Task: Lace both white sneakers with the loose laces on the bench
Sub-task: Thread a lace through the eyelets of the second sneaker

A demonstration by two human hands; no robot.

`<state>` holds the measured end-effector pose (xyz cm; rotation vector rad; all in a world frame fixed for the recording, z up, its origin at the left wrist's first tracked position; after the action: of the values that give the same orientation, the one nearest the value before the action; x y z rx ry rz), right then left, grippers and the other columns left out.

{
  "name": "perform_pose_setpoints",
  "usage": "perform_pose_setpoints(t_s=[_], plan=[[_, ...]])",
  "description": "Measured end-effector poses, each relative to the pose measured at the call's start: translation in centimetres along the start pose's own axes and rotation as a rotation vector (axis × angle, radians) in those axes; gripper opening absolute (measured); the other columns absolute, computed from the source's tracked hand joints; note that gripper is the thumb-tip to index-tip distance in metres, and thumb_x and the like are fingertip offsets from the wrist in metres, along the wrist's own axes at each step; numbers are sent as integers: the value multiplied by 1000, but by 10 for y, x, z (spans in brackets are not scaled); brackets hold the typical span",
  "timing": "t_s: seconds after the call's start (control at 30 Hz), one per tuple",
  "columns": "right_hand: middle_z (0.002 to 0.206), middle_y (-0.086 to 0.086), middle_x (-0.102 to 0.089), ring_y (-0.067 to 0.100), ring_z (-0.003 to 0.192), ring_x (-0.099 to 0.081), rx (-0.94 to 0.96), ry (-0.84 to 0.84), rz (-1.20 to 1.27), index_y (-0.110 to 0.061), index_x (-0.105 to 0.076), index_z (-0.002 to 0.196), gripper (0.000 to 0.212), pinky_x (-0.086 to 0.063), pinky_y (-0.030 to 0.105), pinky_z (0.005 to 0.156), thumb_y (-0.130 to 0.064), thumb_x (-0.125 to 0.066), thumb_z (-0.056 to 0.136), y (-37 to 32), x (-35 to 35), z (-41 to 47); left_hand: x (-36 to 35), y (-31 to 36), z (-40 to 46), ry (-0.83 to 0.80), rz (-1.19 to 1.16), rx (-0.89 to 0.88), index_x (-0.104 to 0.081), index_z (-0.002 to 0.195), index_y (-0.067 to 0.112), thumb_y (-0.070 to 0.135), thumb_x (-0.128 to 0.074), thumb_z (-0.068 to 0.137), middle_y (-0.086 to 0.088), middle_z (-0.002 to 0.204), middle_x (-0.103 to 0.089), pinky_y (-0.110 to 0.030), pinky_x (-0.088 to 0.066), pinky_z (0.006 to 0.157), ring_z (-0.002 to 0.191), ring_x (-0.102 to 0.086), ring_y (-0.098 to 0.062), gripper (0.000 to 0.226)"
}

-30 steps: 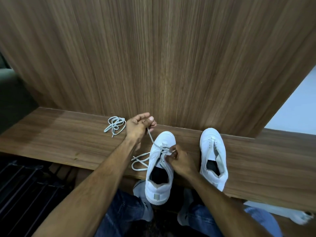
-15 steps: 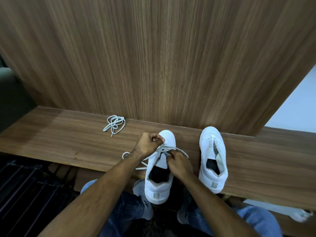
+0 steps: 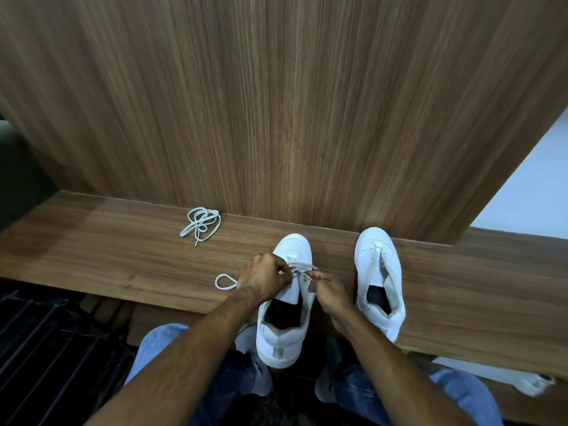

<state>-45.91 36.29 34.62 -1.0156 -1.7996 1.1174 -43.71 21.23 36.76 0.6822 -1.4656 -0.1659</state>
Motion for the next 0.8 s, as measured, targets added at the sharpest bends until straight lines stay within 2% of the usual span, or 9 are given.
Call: perform_pose_setpoints(t_s=[0.1, 0.33, 0.47, 0.57, 0.63, 0.8], plan=[[69, -10, -63, -10, 47, -52, 18, -25, 33, -13, -69, 81, 39, -34, 5, 44, 13, -39, 82, -2, -1, -1, -2, -2, 1, 0, -18, 23, -75, 85, 34, 39, -66, 78, 0, 96, -72, -31, -50, 76, 94, -65, -24, 12], [72, -12, -67, -7, 58, -59, 22, -18, 39, -14, -71, 84, 41, -40, 6, 51, 12, -40, 83, 2, 0, 2, -5, 2, 1, -7, 8, 4, -74, 86, 33, 35, -63, 79, -1, 96, -72, -30, -49, 73, 93, -64, -25, 13], [83, 1, -70, 2, 64, -59, 13, -30, 29, -3, -72, 93, 39, -44, 9, 55, 13, -39, 81, 7, -1, 5, -5, 4, 0, -27, 30, -18, -74, 89, 34, 35, -62, 82, -1, 98, -71, -28, -45, 70, 93, -64, -25, 15], [75, -3, -67, -6, 53, -57, 30, -40, 53, -3, -70, 91, 38, -40, 7, 50, 15, -38, 82, 5, -1, 5, -4, 6, -1, -22, 56, -17, -74, 90, 35, 37, -61, 82, -2, 100, -71, -28, -44, 71, 94, -64, -27, 15], [73, -6, -66, -8, 52, -57, 42, -40, 63, -6, -70, 89, 39, -41, 7, 50, 15, -38, 82, 4, -1, 4, -5, 6, -2, -25, 51, -23, -74, 90, 35, 38, -61, 83, -3, 100, -71, -29, -45, 72, 95, -64, -27, 15], [83, 1, -70, 10, 72, -60, 33, -28, 16, -8, -73, 91, 39, -45, 15, 60, 12, -40, 80, 9, -2, 8, -6, 9, -3, -32, 91, -27, -73, 95, 34, 38, -58, 85, -6, 104, -70, -32, -46, 77, 100, -63, -30, 18]])
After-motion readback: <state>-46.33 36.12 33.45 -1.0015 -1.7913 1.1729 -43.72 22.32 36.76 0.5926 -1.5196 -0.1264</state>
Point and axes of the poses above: each hand's wrist, its own z-axis towards the middle knuckle, its own x-axis out of the back of the hand, y = z × x, the point moved 8 cm from there along z, towards the middle knuckle
